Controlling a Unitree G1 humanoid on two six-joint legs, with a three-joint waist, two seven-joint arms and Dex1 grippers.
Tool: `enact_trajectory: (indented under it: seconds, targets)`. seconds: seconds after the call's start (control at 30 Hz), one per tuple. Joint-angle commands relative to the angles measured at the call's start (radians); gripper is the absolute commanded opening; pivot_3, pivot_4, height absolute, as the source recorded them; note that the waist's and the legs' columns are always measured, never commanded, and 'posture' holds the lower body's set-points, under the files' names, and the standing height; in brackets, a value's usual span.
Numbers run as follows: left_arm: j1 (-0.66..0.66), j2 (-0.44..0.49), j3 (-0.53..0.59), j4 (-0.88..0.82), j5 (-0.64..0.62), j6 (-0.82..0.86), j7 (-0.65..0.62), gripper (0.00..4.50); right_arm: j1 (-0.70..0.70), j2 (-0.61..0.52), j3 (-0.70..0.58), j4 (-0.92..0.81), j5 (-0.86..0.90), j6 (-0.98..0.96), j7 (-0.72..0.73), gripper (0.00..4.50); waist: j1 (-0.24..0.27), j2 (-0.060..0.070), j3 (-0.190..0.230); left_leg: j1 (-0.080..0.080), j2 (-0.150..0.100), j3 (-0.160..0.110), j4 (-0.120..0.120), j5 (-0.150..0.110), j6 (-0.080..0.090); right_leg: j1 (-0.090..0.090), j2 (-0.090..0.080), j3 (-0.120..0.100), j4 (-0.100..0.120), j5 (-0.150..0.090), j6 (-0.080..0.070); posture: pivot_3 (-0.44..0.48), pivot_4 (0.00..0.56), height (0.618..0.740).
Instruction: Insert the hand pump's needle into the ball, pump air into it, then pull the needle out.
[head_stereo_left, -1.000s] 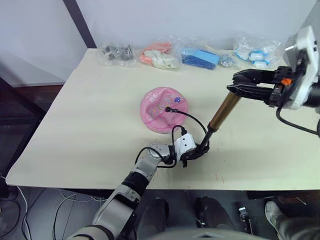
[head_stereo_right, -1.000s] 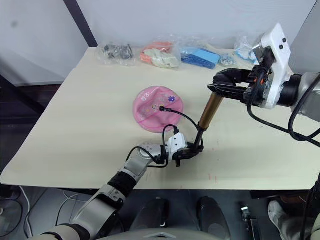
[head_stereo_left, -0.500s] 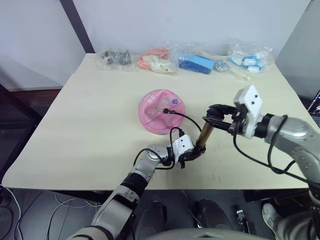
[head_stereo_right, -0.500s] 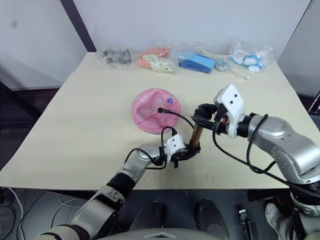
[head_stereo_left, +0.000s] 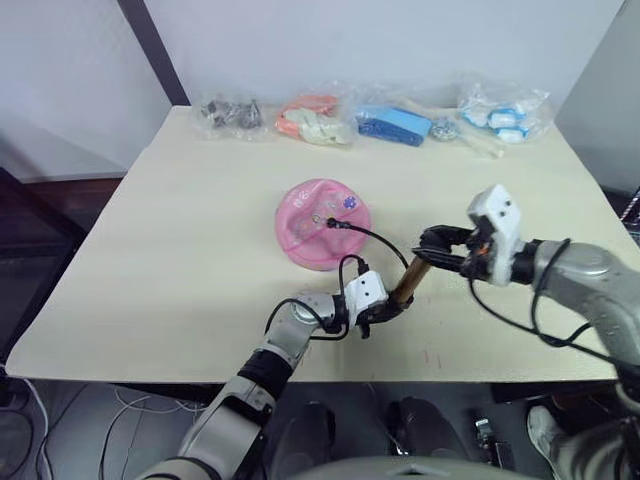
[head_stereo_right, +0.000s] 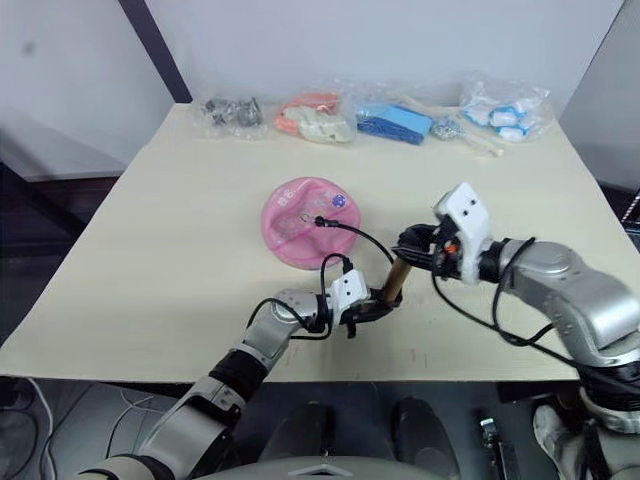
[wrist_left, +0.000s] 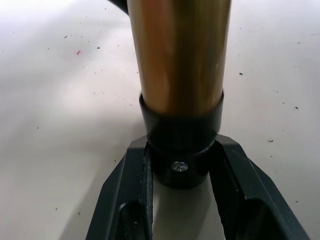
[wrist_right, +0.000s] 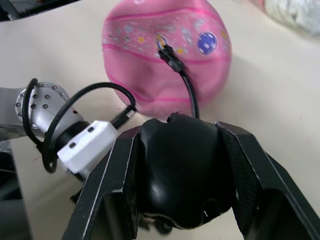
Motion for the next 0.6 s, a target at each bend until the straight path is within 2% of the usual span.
enact_trajectory:
  seconds: [0.03, 0.2, 0.33, 0.43, 0.6]
  targets:
    - [0.022, 0.023, -0.014, 0.062, 0.026, 0.028, -0.009, 1.1, -0.118, -0.085, -0.218, -0.06, 0.21, 0.097, 0.011, 1.68, 0.004, 0.002, 0.002, -0.003, 0.0, 0.0, 0.0, 0.0, 0.0, -0.002, 0.0, 0.0, 0.0, 0.0, 0.0, 0.0, 0.15, 0.74]
    - [0.016, 0.019, -0.012, 0.057, 0.023, 0.034, -0.011, 1.09, -0.211, -0.177, -0.353, -0.048, 0.407, 0.192, -0.053, 1.68, 0.007, 0.0, 0.007, -0.005, -0.001, 0.001, 0.0, 0.0, 0.0, -0.002, -0.001, -0.003, -0.001, 0.0, 0.0, 0.0, 0.15, 0.74]
    - [0.02, 0.022, -0.012, 0.055, 0.021, 0.031, -0.012, 1.09, -0.265, -0.218, -0.372, -0.033, 0.495, 0.209, -0.123, 1.68, 0.005, 0.0, 0.01, -0.005, -0.001, 0.002, 0.001, 0.0, 0.0, -0.002, -0.001, -0.002, -0.001, -0.001, 0.001, 0.0, 0.15, 0.74]
    - [0.025, 0.024, -0.013, 0.061, 0.022, 0.023, -0.011, 1.09, -0.252, -0.223, -0.334, -0.056, 0.489, 0.197, -0.144, 1.68, 0.005, -0.001, 0.011, -0.005, -0.001, 0.003, 0.001, 0.0, 0.0, -0.002, -0.001, -0.002, -0.001, -0.001, 0.001, 0.0, 0.15, 0.74]
    - [0.022, 0.02, -0.013, 0.079, 0.024, 0.012, -0.008, 1.09, -0.084, -0.184, -0.154, -0.127, 0.315, 0.118, -0.125, 1.68, 0.004, -0.005, 0.008, -0.004, -0.001, 0.004, 0.001, 0.0, 0.0, -0.002, -0.001, -0.002, 0.0, -0.001, 0.001, 0.0, 0.15, 0.74]
